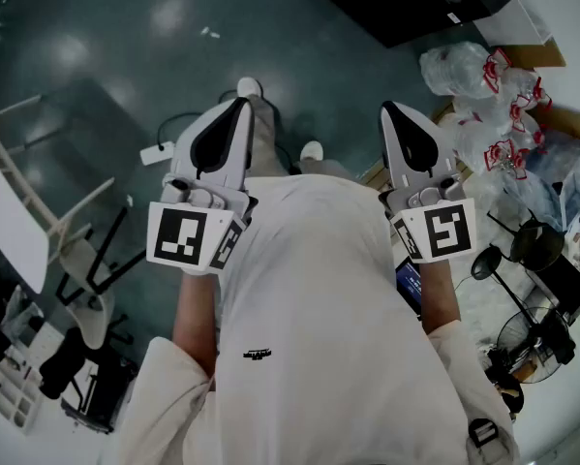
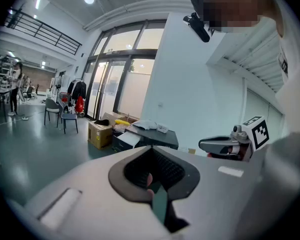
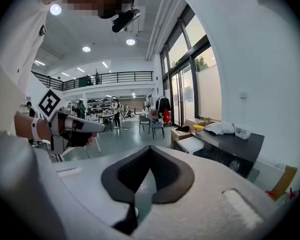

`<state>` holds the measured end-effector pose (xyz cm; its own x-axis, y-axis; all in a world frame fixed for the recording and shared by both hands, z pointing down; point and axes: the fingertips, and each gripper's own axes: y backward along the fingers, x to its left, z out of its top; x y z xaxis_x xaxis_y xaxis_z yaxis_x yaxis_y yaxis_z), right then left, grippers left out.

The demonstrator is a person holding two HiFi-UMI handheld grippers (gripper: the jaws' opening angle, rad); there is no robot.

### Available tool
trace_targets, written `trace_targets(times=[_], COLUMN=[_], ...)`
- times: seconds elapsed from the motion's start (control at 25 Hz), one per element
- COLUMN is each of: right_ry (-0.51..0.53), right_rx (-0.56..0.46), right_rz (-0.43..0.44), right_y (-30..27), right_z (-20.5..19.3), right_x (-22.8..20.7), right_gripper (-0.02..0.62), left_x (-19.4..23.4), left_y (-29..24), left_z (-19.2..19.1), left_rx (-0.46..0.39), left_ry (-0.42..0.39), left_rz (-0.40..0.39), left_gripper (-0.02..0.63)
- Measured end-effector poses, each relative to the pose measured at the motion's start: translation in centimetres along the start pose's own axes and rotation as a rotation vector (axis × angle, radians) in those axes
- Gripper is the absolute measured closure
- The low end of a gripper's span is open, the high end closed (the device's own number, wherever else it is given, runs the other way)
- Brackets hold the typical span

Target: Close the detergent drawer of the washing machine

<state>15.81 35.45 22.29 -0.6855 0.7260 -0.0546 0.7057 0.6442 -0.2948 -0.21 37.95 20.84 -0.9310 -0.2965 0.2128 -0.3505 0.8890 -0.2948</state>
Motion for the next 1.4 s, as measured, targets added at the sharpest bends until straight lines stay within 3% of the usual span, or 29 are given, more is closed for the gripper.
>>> trace_targets(times=[0.24, 0.56, 0.88, 1.4], right_ry=[-0.024, -0.022, -0.005, 0.033], right_rx=[-0.001, -0.039, -0.066, -0.082], right_rz=[0.008, -0.049, -0.137, -0.161], right_y=[3.7, 4.4, 2.9, -2.9], right_z=[0.1, 1.2, 2.9, 5.0], right_x=[1.1, 3.2, 4.9, 8.3], right_gripper=[0.598, 0.598, 0.598, 0.598], left_x=[-4.1, -3.2, 0.2, 7.7], left_y=[2.8, 4.6, 6.1, 7.0], left_z=[-0.1, 0.5, 1.3, 2.2], left_rx=[0.009, 0.003, -0.047, -0.105], left_ry=[0.013, -0.004, 0.003, 0.043], left_rz=[0.007, -0.018, -0.056, -0.038], left_gripper=[0.589, 0.589, 0.589, 0.589])
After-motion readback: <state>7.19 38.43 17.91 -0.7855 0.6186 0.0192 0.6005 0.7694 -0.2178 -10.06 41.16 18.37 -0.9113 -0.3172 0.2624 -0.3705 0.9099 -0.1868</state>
